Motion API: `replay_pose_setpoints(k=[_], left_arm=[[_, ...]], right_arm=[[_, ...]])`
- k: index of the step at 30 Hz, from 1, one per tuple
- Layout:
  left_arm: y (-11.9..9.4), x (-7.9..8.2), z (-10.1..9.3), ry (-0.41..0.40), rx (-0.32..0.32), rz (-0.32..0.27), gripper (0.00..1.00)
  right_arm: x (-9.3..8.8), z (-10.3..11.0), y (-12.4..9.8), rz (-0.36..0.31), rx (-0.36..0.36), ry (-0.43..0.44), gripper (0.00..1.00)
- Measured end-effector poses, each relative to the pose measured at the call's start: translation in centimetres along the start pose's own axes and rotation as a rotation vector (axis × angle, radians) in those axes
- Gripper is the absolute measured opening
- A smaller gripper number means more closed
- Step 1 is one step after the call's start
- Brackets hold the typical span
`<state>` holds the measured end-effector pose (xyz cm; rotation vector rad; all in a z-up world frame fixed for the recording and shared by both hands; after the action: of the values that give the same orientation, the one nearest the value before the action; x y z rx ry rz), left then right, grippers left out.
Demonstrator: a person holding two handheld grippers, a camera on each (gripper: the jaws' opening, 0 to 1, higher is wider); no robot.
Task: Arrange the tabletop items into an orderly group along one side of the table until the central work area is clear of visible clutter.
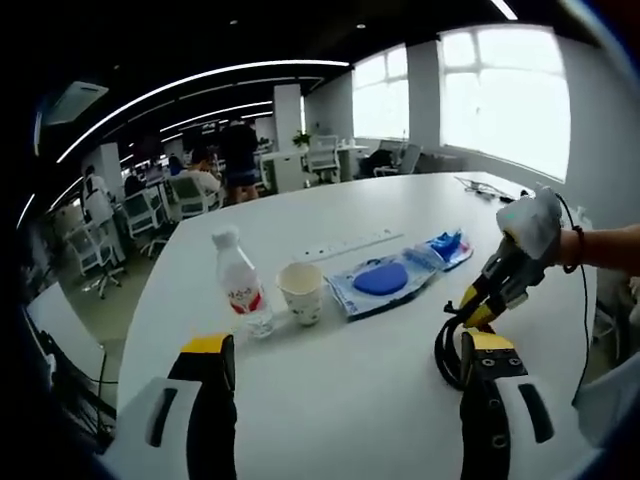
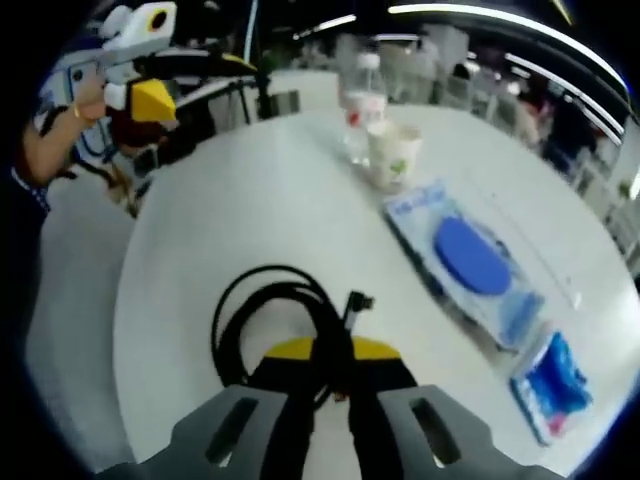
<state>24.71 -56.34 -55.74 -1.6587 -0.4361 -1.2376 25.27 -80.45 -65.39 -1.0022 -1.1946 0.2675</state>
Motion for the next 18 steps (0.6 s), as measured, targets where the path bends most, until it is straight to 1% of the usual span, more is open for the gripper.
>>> replay_pose_setpoints(k=[2, 5, 7, 10, 18], left_arm=[[0.0, -0.2, 0.1, -0.008, 0.002, 0.005, 0.94], [-0.2, -0.4, 0.2, -0.024, 0.009, 0.007, 0.94], [-0.3, -0.4, 0.4, -0.023, 0.013, 0.003, 0.94], [-0.4, -0.3, 0.6, -0.022, 0.016, -0.001, 0.94], [-0.7, -0.3, 0.7, -0.026, 0.012, -0.01, 0.94]], right_arm=[[0.2, 0.1, -0.5, 0.0, -0.007, -0.003, 0.06], [0.5, 0.1, -1.3, -0.017, -0.018, 0.003, 0.06], [0.8, -0.1, -1.9, -0.03, -0.032, 0.025, 0.06], [1.0, -0.3, -2.6, -0.04, -0.044, 0.031, 0.06], [1.1, -0.9, -4.2, -0.058, -0.077, 0.048, 0.06]])
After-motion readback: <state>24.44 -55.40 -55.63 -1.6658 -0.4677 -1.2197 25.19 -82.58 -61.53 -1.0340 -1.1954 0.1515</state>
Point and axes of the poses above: the point that each gripper's makers call its tool centre point, and the gripper's own axes: y roughly forward along the fingers, z roughly to its left, x roughly out of its top, the point moved 6 cm from there along -y, roughly backward along the fingers, and after that the axes turned 1 degree about -y, right-handed, at the moved point
